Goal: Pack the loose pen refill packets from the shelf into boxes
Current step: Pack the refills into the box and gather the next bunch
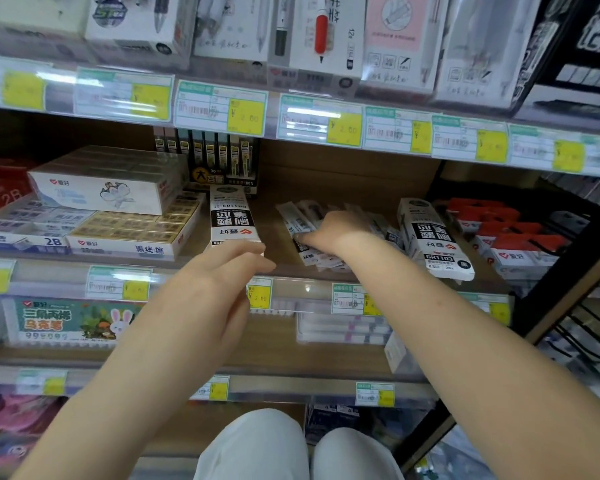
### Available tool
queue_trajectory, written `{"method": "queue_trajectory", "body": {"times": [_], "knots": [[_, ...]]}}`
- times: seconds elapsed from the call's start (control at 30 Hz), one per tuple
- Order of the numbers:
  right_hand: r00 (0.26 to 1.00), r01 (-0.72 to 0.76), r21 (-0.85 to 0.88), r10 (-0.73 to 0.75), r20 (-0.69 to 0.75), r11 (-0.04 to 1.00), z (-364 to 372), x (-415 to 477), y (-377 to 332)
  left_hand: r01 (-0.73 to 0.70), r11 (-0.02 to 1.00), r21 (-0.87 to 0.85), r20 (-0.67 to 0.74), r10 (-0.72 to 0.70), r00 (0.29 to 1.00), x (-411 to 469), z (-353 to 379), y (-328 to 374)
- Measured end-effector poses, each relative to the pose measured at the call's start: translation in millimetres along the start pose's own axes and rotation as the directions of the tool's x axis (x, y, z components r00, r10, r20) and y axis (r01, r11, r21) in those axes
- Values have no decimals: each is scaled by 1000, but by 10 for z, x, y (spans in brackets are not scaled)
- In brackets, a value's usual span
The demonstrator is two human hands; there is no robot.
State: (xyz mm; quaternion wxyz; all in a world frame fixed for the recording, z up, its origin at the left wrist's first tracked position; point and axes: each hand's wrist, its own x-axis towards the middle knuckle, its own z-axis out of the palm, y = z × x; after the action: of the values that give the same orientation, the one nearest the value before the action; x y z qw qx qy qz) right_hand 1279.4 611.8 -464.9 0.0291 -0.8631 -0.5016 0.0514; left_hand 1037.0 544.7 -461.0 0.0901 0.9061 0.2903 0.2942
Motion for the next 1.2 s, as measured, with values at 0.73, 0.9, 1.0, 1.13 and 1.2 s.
{"method": "queue_trajectory", "body": {"times": [0.73,0.9,1.0,1.13,1.2], "knots": [[993,52,8,-51,-106,999,-219,45,34,-35,999,3,5,35,999,134,27,-117],[971,155,-24,-156,-180,988,-452,-156,51,-53,998,25,-17,53,998,241,7,-90],[886,298,-217,-354,-300,930,-551,-519,118,-103,988,115,-127,118,985,249,12,-32],[679,385,-539,-626,-384,749,-599,-1077,261,-136,954,267,-264,208,942,237,-4,145],[619,399,-587,-679,-395,705,-636,-1259,305,-119,967,226,-179,161,971,255,-17,284]]}}
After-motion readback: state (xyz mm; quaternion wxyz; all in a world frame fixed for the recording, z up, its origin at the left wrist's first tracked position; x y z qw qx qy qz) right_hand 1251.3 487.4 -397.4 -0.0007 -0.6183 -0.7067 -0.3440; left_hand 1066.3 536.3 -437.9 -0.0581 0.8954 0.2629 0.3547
